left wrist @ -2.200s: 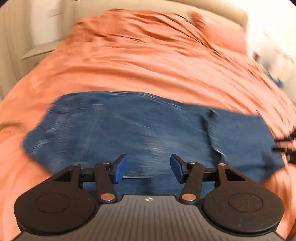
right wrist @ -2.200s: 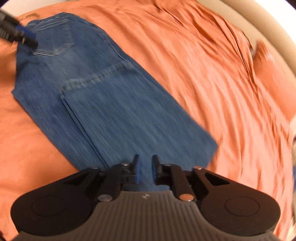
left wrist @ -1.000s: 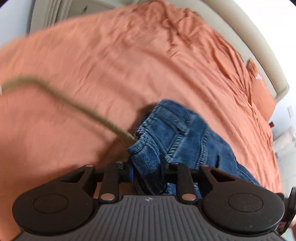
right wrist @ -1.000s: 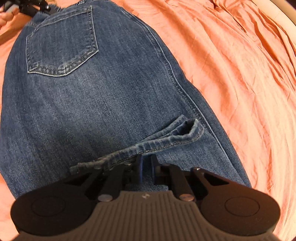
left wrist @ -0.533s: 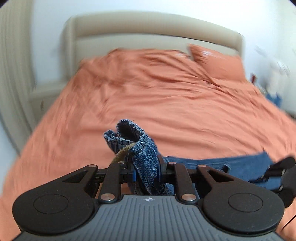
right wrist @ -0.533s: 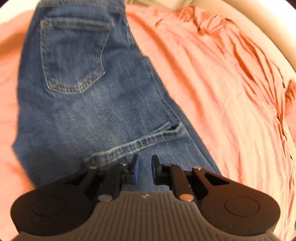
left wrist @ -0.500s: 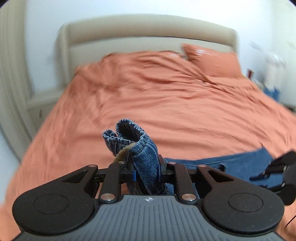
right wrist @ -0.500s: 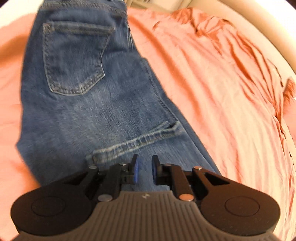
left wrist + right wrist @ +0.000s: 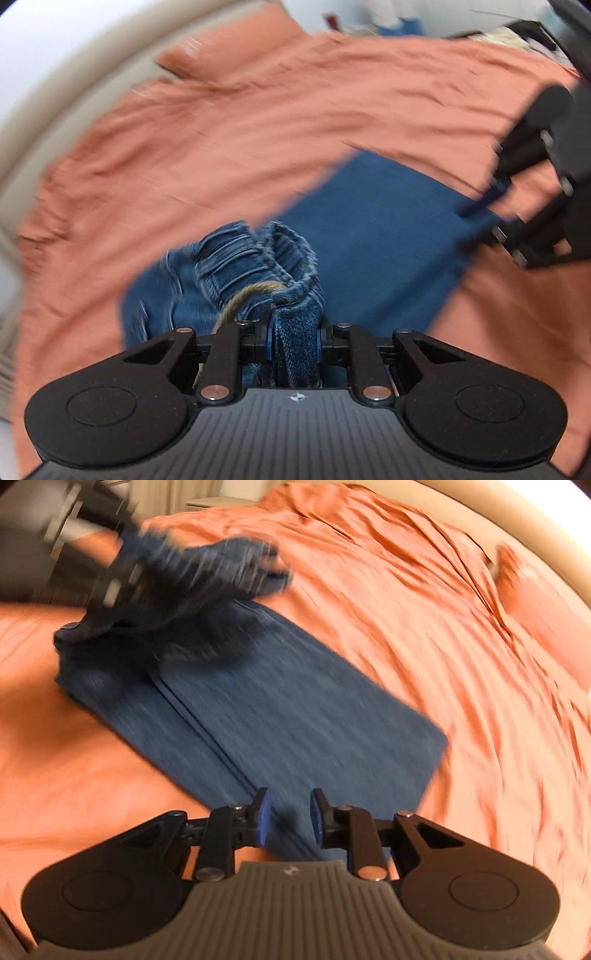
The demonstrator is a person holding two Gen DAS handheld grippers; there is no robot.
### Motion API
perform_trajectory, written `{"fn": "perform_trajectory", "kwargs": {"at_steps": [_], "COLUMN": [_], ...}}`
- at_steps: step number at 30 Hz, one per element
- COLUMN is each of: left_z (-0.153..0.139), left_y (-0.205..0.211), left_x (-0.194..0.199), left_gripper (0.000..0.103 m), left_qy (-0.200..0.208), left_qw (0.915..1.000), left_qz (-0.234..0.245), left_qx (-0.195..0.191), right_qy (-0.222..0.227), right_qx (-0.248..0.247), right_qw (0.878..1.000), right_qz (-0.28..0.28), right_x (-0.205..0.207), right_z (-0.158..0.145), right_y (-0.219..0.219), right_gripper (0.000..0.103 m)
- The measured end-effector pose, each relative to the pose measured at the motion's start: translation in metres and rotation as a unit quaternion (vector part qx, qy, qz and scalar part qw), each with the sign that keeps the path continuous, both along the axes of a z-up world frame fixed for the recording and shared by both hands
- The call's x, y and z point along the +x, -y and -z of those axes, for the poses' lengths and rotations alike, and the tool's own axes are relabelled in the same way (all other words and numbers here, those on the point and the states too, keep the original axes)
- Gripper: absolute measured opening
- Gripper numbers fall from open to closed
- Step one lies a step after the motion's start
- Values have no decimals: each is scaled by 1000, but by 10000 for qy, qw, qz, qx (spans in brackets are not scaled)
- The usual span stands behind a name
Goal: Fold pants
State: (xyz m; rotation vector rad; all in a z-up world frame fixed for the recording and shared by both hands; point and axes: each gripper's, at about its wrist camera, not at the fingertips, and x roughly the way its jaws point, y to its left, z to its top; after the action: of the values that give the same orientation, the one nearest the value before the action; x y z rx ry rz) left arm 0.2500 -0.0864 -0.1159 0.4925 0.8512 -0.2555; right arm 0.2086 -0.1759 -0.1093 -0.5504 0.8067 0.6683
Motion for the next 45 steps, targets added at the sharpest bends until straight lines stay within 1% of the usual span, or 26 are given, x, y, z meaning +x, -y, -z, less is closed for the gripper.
{"fn": "perform_trajectory", "kwargs": {"at_steps": [2, 4, 5, 7, 8, 9, 12, 15, 17, 19, 21, 24, 26, 27, 28, 30, 34, 38, 40, 41, 42, 43, 44, 45], "left_z": [16, 26, 28, 26, 23, 21, 16, 5, -7, -19, -29, -34, -33, -33, -33, -29, -20, -9, -5, -4, -3, -2, -1, -2], "left_y": [5, 0, -6, -19, -25, -29, -35, -40, -45, -57, -70, -95, -116, -127, -136, -150, -172, -184, -186, -187, -188, -188, -188, -187], "left_x": [0, 3, 6, 12, 16, 19, 23, 22, 18, 15, 10, 10, 11, 11, 12, 17, 29, 36, 38, 37, 37, 38, 38, 37], "left_gripper": [22, 24, 27, 36, 45, 51, 53, 57, 57, 57, 58, 58, 58, 57, 57, 57, 57, 57, 57, 57, 57, 57, 57, 57], "left_qy": [-397, -580, -694, -962, -1107, -1244, -1566, -1649, -1579, -1413, -1176, -934, -794, -713, -634, -592, -570, -631, -624, -620, -626, -625, -619, -607], "left_qw": [9989, 9972, 9952, 9881, 9830, 9777, 9645, 9590, 9587, 9626, 9693, 9767, 9779, 9781, 9783, 9770, 9725, 9671, 9668, 9664, 9659, 9651, 9644, 9641], "left_qz": [-82, -221, -282, -381, -392, -399, -314, -229, -170, -174, -237, -556, -855, -1000, -1120, -1281, -1498, -1544, -1515, -1512, -1520, -1535, -1556, -1583], "left_qx": [-233, -416, -626, -1136, -1411, -1645, -2105, -2294, -2361, -2304, -2148, -1853, -1736, -1683, -1623, -1599, -1691, -1922, -1960, -1982, -2003, -2030, -2048, -2043], "right_qy": [-46, -149, -182, -227, -262, -308, -468, -575, -697, -883, -1168, -1531, -1653, -1690, -1747, -1924, -2380, -2786, -2957, -3000, -3008, -2985, -2938, -2857], "right_qx": [33, 134, 169, 240, 290, 357, 520, 688, 924, 1231, 1595, 2124, 2409, 2546, 2686, 2999, 3509, 3823, 4024, 4089, 4100, 4070, 4020, 3924], "right_qw": [9999, 9995, 9993, 9992, 9989, 9986, 9972, 9956, 9927, 9874, 9786, 9617, 9510, 9457, 9395, 9228, 8830, 8462, 8269, 8206, 8187, 8205, 8251, 8342], "right_qz": [149, 247, 264, 243, 241, 248, 275, 286, 347, 451, 572, 806, 1009, 1111, 1213, 1465, 2014, 2451, 2586, 2637, 2667, 2685, 2671, 2618], "right_x": [-1, -2, -3, -5, -5, -5, -3, 1, 2, 6, 11, 21, 30, 35, 40, 52, 79, 100, 106, 107, 107, 107, 106, 106], "right_z": [7, 13, 16, 18, 18, 18, 17, 12, 6, 1, -1, 0, 2, 5, 7, 15, 33, 55, 62, 64, 64, 64, 60, 56], "right_y": [15, 27, 30, 35, 36, 37, 35, 26, 22, 18, 12, 1, -7, -11, -13, -17, -21, -26, -26, -26, -26, -27, -29, -31], "right_gripper": [19, 19, 19, 20, 20, 21, 22, 23, 23, 23, 23, 24, 32, 38, 39, 39, 39, 40, 41, 42, 42, 36, 31, 24]}}
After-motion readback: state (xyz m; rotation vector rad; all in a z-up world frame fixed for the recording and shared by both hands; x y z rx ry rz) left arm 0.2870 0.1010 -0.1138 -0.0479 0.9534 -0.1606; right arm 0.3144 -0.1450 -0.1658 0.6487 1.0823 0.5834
